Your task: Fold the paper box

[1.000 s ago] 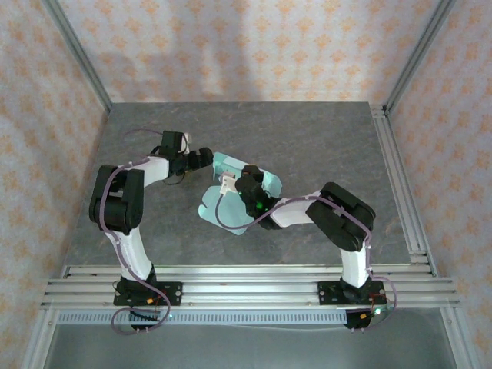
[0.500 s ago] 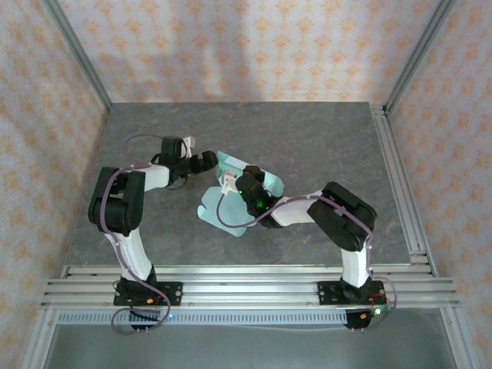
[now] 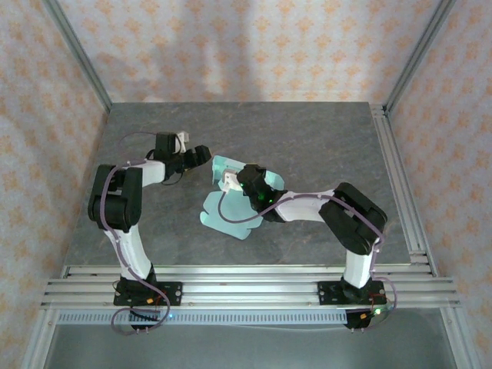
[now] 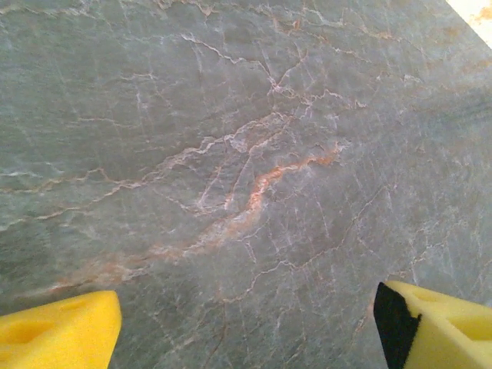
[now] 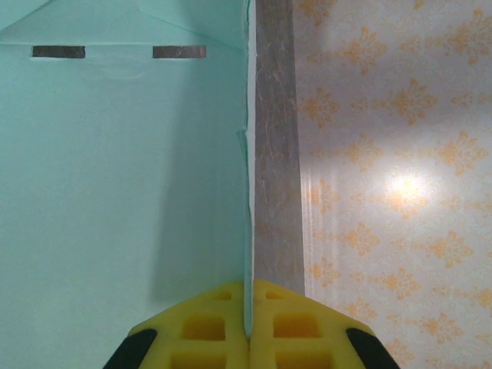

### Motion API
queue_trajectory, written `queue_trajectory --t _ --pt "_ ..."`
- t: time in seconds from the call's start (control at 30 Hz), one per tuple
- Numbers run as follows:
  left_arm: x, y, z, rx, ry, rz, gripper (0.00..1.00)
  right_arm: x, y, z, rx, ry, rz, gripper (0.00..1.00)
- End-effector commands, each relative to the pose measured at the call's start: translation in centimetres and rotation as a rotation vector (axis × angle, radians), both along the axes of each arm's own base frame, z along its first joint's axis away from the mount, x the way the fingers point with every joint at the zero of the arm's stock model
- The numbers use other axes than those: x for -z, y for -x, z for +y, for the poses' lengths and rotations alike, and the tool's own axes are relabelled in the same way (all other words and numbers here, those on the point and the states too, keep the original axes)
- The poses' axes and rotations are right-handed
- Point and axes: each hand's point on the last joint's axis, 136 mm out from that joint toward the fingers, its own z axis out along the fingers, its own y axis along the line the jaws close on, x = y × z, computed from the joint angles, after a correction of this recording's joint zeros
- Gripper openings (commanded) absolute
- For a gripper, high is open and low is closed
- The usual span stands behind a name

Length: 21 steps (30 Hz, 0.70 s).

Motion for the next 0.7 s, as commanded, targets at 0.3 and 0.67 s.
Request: queue_trajectory --t 0.3,0.67 --pt "0.3 2.1 -4.3 0.305 0.098 0.056 0.68 0.6 0.3 -0.1 -0.036 -0.017 0.021 0.00" --pt "-0.5 3.8 -4.7 0.342 0.102 0.025 0.68 0.2 -0.2 -0.1 -0.035 0.003 -0.002 0.00"
